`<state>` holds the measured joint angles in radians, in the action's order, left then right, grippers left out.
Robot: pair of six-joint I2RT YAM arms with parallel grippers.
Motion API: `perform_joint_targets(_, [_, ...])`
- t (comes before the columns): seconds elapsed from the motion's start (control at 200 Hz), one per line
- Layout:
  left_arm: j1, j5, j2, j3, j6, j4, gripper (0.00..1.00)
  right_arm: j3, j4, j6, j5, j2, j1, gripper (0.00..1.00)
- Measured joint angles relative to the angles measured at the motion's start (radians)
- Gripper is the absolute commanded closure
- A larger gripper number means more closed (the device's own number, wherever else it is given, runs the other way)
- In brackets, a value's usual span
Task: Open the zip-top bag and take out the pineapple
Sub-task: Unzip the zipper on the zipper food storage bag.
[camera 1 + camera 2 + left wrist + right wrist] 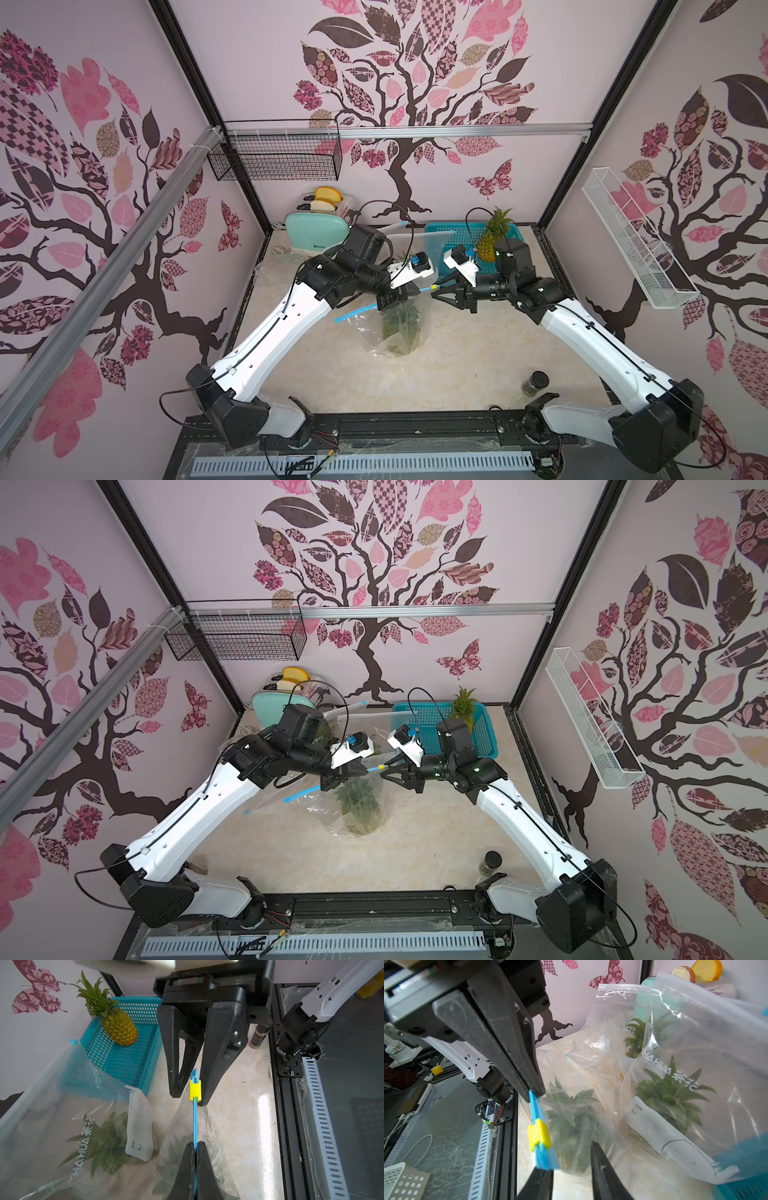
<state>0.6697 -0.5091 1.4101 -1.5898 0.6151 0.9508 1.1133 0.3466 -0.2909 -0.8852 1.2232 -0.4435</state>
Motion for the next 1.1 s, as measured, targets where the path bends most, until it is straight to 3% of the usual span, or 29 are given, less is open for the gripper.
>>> perform_joint_targets(0.145, [-0.001,0.002,0.000,0.000,0.002,0.001,1.00,0.000,-0.040,0.021,-0.024,0.000,-0.003,0.91])
perform_joint_targets(0.285, [-0.002,0.007,0.002,-0.005,-0.014,-0.004,0.68,-0.003,-0.063,0.044,-0.032,-0.003,-0.003,0.99])
perform_joint_targets(0.41, [-0.003,-0.018,0.026,-0.044,-0.029,-0.021,0.60,-0.016,-0.074,0.060,-0.032,-0.016,-0.003,1.00])
perform_joint_targets(0.79, [-0.002,-0.119,0.114,-0.077,-0.100,-0.083,0.60,-0.022,-0.083,0.066,-0.027,-0.020,-0.007,1.00])
perform_joint_targets(0.87, [-0.002,-0.129,0.125,-0.077,-0.109,-0.084,0.65,-0.023,-0.087,0.066,-0.027,-0.020,-0.007,1.00])
perform_joint_targets(1.0, [-0.002,-0.144,0.128,-0.078,-0.125,-0.085,0.85,-0.024,-0.091,0.066,-0.024,-0.020,-0.007,1.00])
perform_joint_targets(1.1, [-0.003,-0.149,0.129,-0.084,-0.121,-0.087,0.85,-0.027,-0.092,0.066,-0.014,-0.022,-0.005,1.00])
